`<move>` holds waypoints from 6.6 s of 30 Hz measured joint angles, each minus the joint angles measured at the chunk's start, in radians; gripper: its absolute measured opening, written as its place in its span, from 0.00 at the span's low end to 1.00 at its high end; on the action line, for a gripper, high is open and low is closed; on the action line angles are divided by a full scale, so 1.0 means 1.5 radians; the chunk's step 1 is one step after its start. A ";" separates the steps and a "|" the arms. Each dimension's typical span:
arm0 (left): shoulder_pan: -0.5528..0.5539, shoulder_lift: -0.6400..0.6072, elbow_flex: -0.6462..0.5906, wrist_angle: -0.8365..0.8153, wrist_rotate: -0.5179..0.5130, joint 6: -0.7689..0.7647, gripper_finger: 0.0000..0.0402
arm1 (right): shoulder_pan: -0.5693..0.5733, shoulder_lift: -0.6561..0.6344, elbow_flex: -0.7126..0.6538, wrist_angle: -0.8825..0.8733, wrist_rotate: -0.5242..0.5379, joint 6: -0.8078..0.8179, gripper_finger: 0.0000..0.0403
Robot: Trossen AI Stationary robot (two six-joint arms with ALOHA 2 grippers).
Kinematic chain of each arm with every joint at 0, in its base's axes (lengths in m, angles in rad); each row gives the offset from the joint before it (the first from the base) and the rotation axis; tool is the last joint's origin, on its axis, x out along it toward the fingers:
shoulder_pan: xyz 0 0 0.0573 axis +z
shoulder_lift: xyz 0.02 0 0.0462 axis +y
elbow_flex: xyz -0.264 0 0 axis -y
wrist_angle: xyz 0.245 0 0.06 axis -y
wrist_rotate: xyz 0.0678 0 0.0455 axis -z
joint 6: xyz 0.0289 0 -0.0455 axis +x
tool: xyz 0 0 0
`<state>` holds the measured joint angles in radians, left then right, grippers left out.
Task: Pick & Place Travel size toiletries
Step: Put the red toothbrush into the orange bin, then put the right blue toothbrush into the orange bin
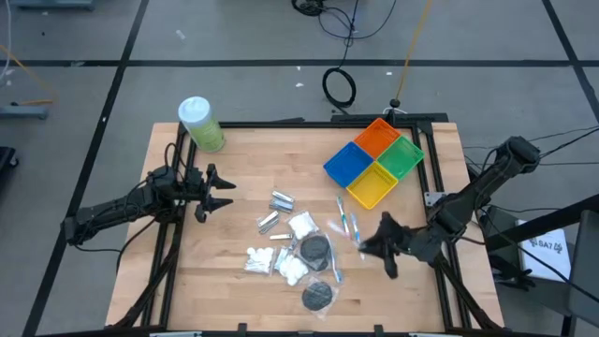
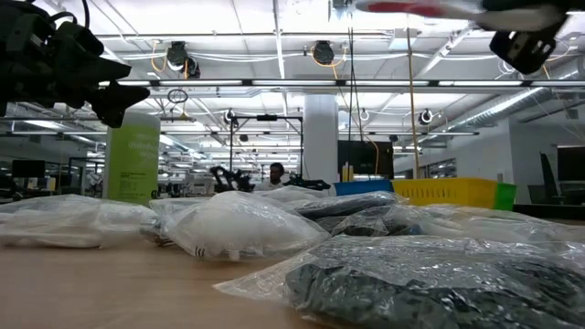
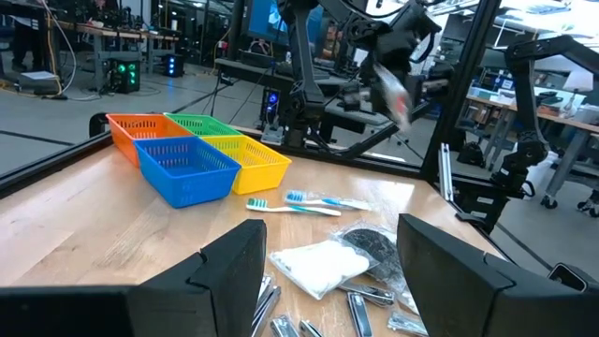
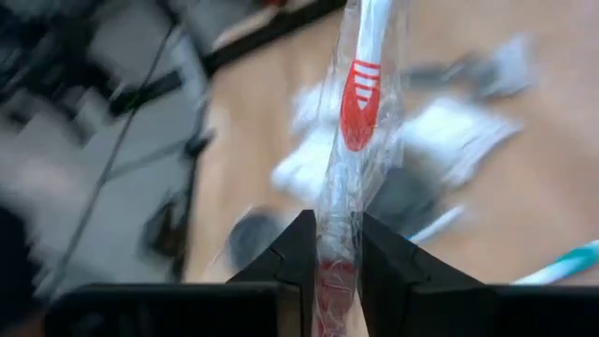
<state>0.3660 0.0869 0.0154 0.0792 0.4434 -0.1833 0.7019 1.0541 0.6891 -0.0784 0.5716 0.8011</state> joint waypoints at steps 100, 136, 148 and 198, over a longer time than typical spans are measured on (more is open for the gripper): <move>0.000 0.000 0.000 0.000 0.000 0.000 0.60 | -0.586 0.121 -0.020 0.300 0.180 -0.664 0.57; 0.000 0.000 0.000 0.000 0.000 0.000 0.60 | -0.200 0.344 0.277 -0.527 -0.221 0.207 0.56; 0.000 0.000 0.000 0.000 0.000 0.000 0.60 | -0.224 0.455 0.271 -0.486 -0.226 0.189 0.56; 0.000 0.000 0.000 0.000 0.000 0.000 0.60 | -0.440 0.106 0.048 0.033 0.185 -0.149 0.04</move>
<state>0.3660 0.0868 0.0154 0.0795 0.4435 -0.1833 0.0418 1.2125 0.7613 -0.0292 0.8484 0.5781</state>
